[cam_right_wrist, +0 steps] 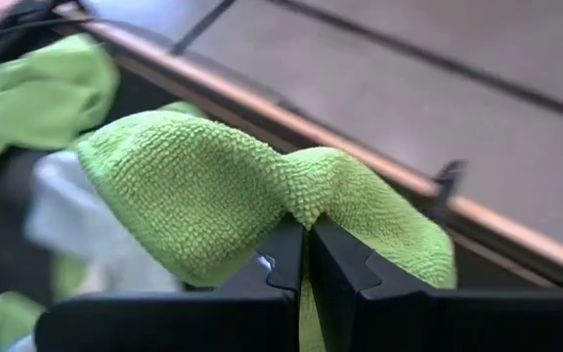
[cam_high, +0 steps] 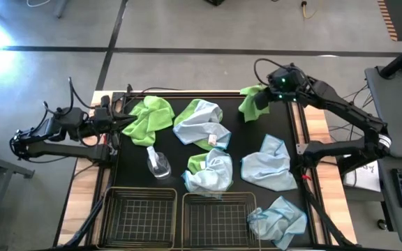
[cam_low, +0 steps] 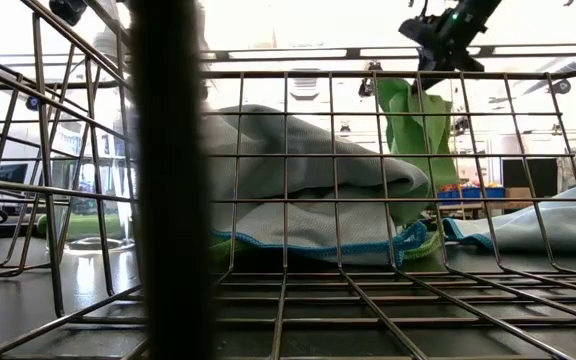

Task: Sort microfiber towel by color & place in baskets
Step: Put the green microfiber cloth into the right wire basket

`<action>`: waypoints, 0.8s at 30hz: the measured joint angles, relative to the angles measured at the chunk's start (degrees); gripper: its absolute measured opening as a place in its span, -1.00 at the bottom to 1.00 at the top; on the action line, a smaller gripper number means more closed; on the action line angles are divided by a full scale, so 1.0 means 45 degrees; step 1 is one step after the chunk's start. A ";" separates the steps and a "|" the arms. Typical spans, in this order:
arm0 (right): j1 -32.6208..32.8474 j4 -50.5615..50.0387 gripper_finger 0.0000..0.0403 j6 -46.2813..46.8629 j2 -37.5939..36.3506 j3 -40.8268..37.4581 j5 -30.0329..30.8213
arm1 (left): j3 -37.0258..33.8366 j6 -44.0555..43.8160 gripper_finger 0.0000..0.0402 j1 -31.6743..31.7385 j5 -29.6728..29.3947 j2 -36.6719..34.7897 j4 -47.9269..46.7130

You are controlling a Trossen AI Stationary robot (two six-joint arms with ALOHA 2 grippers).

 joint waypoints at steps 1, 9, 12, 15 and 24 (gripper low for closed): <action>0.0089 0.0025 -0.95 0.0068 0.0008 -0.0005 -0.0439 | 0.0000 -0.0002 -0.99 0.0000 0.0000 0.0000 0.0005; 0.1626 0.1198 -0.95 0.0204 0.0015 -0.0015 -0.3749 | 0.0000 -0.0005 -0.99 0.0000 0.0000 0.0000 0.0010; 0.2553 0.1700 -0.95 0.0195 0.0015 -0.0010 -0.4135 | 0.0000 -0.0005 -0.99 0.0002 0.0000 0.0000 0.0014; 0.3597 0.2149 -0.95 0.0186 0.0015 -0.0010 -0.4162 | 0.0000 -0.0005 -0.99 0.0000 0.0000 0.0000 0.0014; 0.6979 0.3171 -0.95 0.0175 0.0037 -0.0010 -0.4157 | 0.0000 -0.0010 -0.99 0.0000 0.0000 0.0000 0.0029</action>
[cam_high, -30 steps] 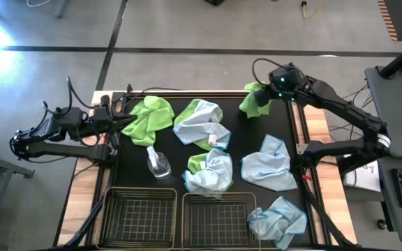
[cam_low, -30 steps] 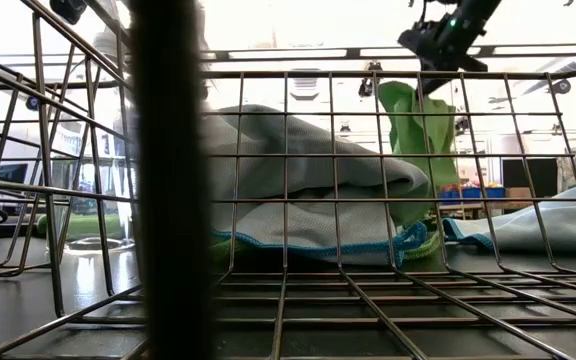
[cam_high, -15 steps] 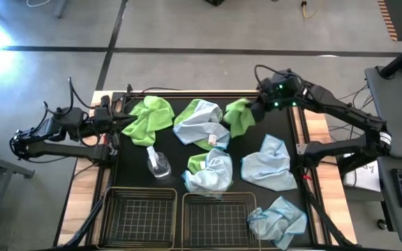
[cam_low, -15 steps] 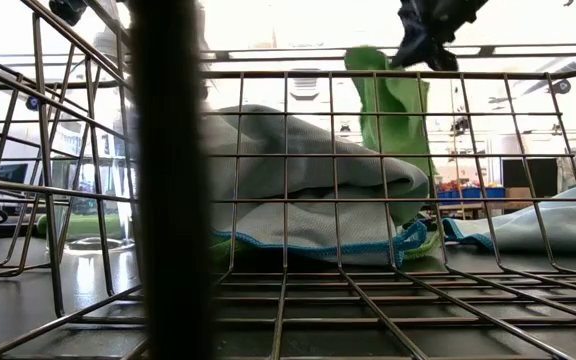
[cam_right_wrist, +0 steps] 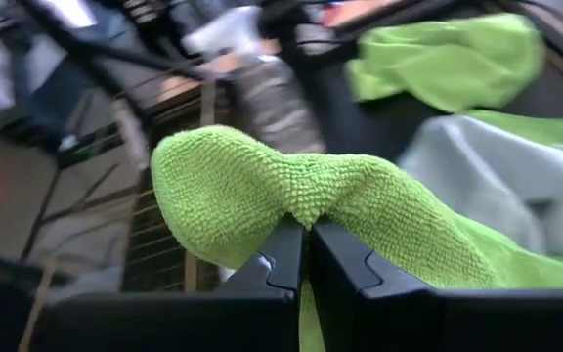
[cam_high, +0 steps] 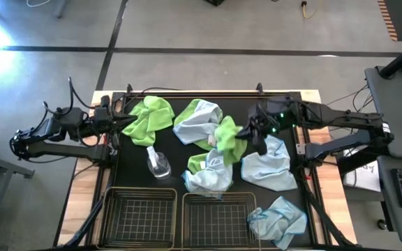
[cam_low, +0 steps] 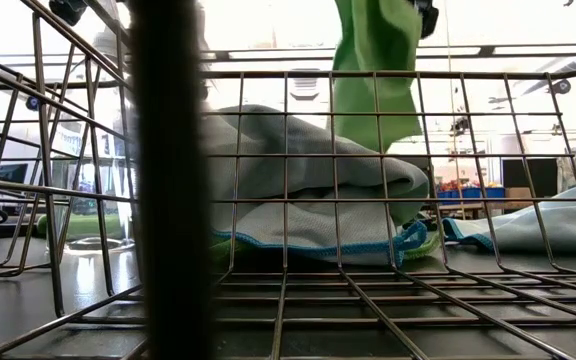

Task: Sort microfiber towel by color & place in baskets
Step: Put the green microfiber cloth into the right wire basket

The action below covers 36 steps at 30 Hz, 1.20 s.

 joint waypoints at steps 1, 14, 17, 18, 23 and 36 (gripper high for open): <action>0.0369 0.0180 -0.95 0.0004 0.0031 0.0000 0.0004 | 0.0000 0.0000 -0.99 0.0000 0.0000 0.0000 0.0000; 0.4388 0.3602 -0.95 0.0326 0.0988 0.0000 0.0111 | 0.0000 -0.0392 -0.99 0.0000 0.0000 0.0000 0.0005; 0.4957 0.4111 -0.95 0.0263 0.1329 0.0000 0.0115 | 0.0000 -0.0427 -0.99 0.0000 0.0000 0.0000 0.0005; 0.5120 0.4236 -0.95 0.0200 0.1433 0.0000 0.0117 | 0.0000 -0.0427 -0.99 0.0000 0.0000 0.0000 0.0005; 0.5770 0.4816 -0.95 0.0153 0.2027 0.0042 0.0117 | 0.0000 -0.0502 -0.99 0.0000 0.0000 0.0000 0.0005; 0.7158 0.5417 -0.95 -0.2703 0.2788 0.1356 0.0117 | 0.0000 -0.1093 -0.99 0.0000 0.0000 0.0000 -0.0005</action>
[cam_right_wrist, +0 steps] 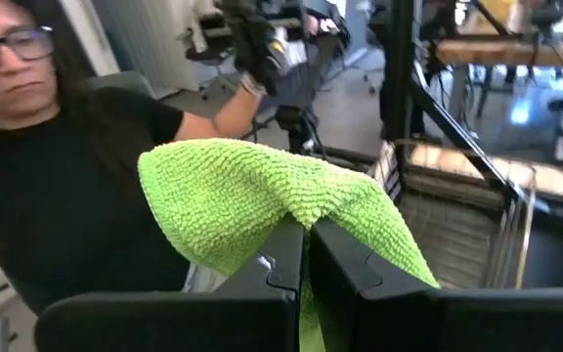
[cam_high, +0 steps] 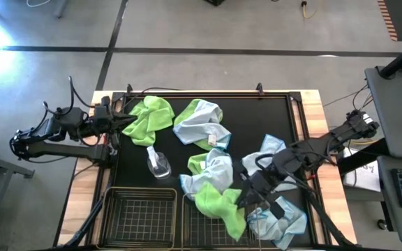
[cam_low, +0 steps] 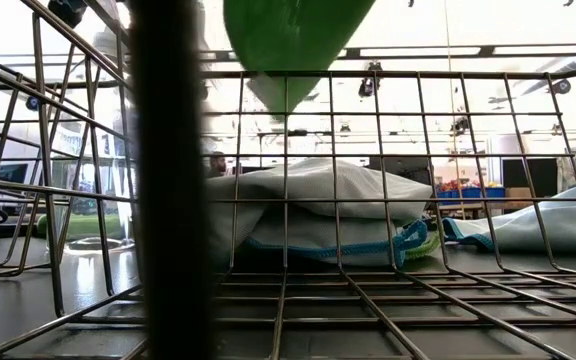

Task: Sort microfiber towel by color & place in baskets
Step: Put the green microfiber cloth into the right wire basket

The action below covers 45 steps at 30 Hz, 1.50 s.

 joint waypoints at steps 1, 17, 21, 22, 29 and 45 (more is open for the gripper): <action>0.0070 -0.0023 -0.95 -0.0121 0.0029 0.0096 0.0004 | 0.0000 0.0000 -0.99 0.0000 0.0000 0.0000 0.0001; 0.0280 -0.0245 -0.95 -0.0630 0.1004 0.0698 0.0162 | 0.0000 0.0009 -0.99 0.0000 0.0004 0.0005 -0.0010; 0.0280 -0.0885 -0.95 -0.0076 0.1629 0.0674 0.2026 | 0.0000 0.0010 -0.99 0.0000 0.0000 0.0005 -0.0010; 0.0275 -0.1024 -0.95 0.0226 0.1763 0.0669 0.2710 | 0.0000 0.0010 -0.99 0.0000 0.0000 0.0005 -0.0013; 0.0152 -0.3101 -0.95 0.1869 0.1968 0.0669 0.5464 | 0.0000 0.0010 -0.99 0.0004 0.0005 0.0005 -0.0024; 0.0135 -0.3095 -0.78 0.4198 0.1968 0.0669 0.4709 | 0.0000 0.0015 -0.99 0.0000 0.0005 0.0005 -0.0126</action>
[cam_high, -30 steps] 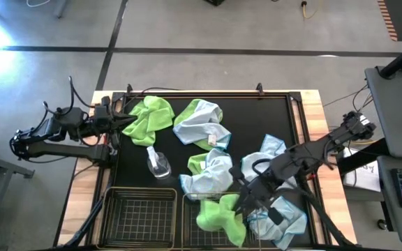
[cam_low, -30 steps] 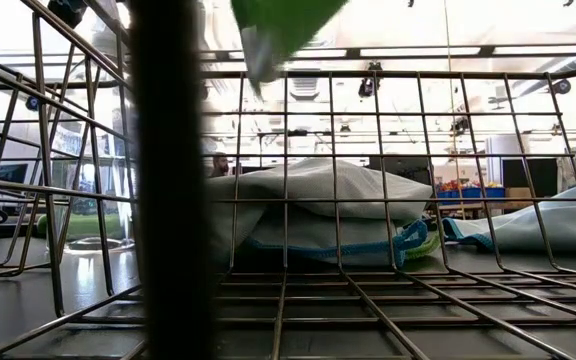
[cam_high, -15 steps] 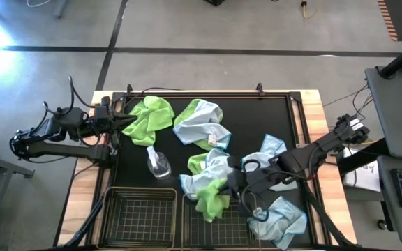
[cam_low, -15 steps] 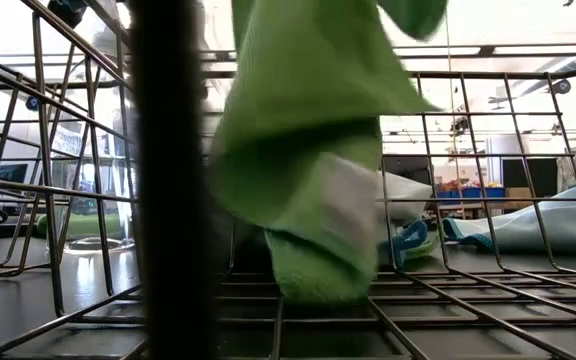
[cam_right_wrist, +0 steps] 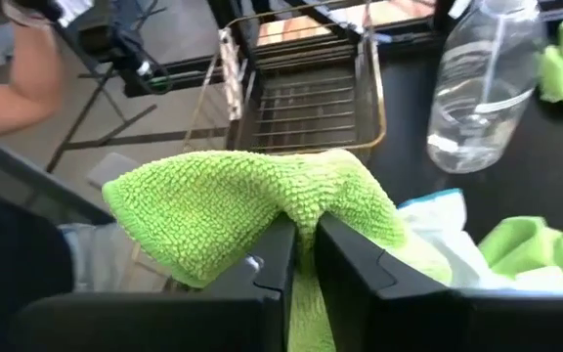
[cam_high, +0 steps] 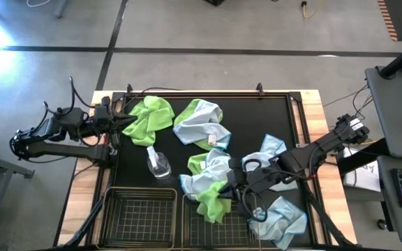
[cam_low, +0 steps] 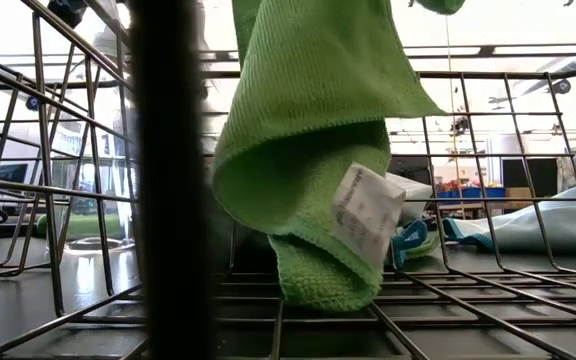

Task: Sort microfiber towel by color & place in baskets
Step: Put the green microfiber cloth into the right wire basket, then put the white microfiber cloth into the left wire basket

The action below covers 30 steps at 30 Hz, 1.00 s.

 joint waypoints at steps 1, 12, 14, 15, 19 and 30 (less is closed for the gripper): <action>0.0004 -0.0004 -0.74 0.0164 -0.0004 0.0000 -0.0191 | 0.0000 0.0000 -0.99 0.0000 0.0000 0.0000 0.0002; -0.0059 -0.0011 -0.41 0.0911 -0.0028 0.0000 -0.1694 | 0.0000 0.0100 -0.99 0.0001 0.0000 0.0000 0.0005; -0.0129 -0.0112 -0.40 0.0733 -0.0035 0.0005 -0.1467 | 0.0000 0.0102 -0.99 0.0001 0.0000 0.0000 0.0008; -0.0185 -0.0312 -0.40 0.0611 -0.0038 0.0010 -0.1180 | 0.0000 0.0102 -0.99 0.0000 0.0000 0.0000 0.0005; -0.0559 -0.1950 -0.43 0.0613 -0.0043 0.0010 0.0605 | 0.0000 0.0102 -0.99 0.0000 0.0000 0.0000 0.0005; -0.2501 -0.2930 -0.49 0.0239 -0.0082 0.0010 0.1216 | 0.0000 0.0161 -0.99 0.0002 0.0000 0.0000 -0.0135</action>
